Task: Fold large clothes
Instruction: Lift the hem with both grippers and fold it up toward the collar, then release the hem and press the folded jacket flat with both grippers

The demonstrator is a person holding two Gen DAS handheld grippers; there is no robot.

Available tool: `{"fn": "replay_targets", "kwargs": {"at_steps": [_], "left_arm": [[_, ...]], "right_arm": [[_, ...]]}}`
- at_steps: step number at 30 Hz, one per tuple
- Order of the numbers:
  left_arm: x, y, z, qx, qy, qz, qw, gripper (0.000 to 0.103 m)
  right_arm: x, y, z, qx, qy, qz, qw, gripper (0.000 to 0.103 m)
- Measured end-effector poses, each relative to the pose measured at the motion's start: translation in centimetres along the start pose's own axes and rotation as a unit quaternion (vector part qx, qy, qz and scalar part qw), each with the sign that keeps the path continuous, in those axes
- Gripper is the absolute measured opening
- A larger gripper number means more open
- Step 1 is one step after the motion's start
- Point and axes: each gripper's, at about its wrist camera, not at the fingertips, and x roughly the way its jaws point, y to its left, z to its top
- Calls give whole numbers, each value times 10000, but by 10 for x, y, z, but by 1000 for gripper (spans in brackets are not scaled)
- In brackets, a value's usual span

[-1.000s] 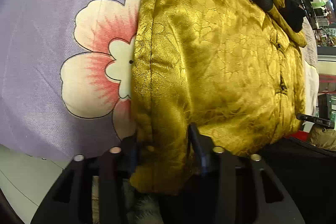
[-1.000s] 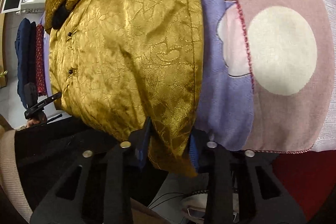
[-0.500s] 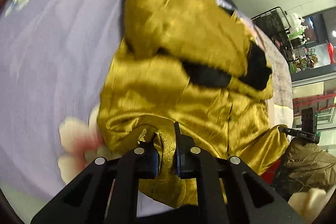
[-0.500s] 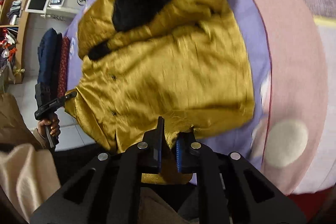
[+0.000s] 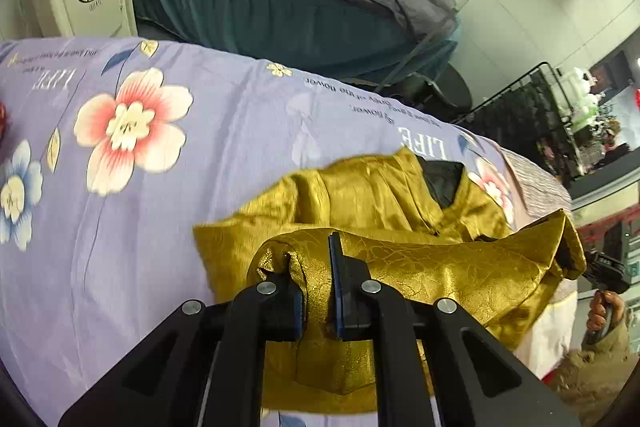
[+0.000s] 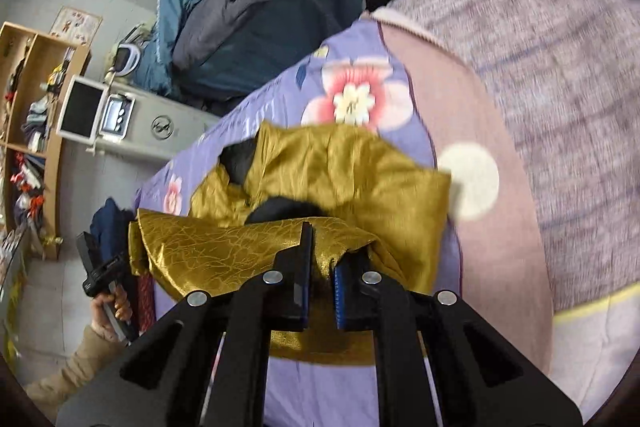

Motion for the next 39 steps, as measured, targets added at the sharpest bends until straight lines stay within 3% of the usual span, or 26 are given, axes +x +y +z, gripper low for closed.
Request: {"fn": "replay_targets", "kwargs": {"at_steps": [7,17,22,29,31,36,37,39], "left_arm": [[37,4,20,-248,245,386,9986,10],[67,31,15,-763,517,324,9952,14],[66,41,17,-1061,597,13,9926,16],[58,60,19,-1440,667,-507,9860,17],[55,65,19,-1653,652,-750,9812,21],[40,78,17,-2229,410,-1255,9659,48],[36,81,17,-2303,345,-1266,9642,51],[22,86,19,-2400,57,-1026,9653,73]], "right_arm": [[42,-7,34,278,60,-391,9988,9],[74,-23,36,608,152,-753,9952,9],[88,-18,34,530,229,-1116,9921,9],[91,-22,34,650,216,-1049,9921,10],[89,-22,33,695,209,-1004,9923,10],[85,-24,32,812,226,-929,9921,10],[84,-24,33,806,236,-923,9922,11],[83,-24,34,835,253,-904,9921,12]]}}
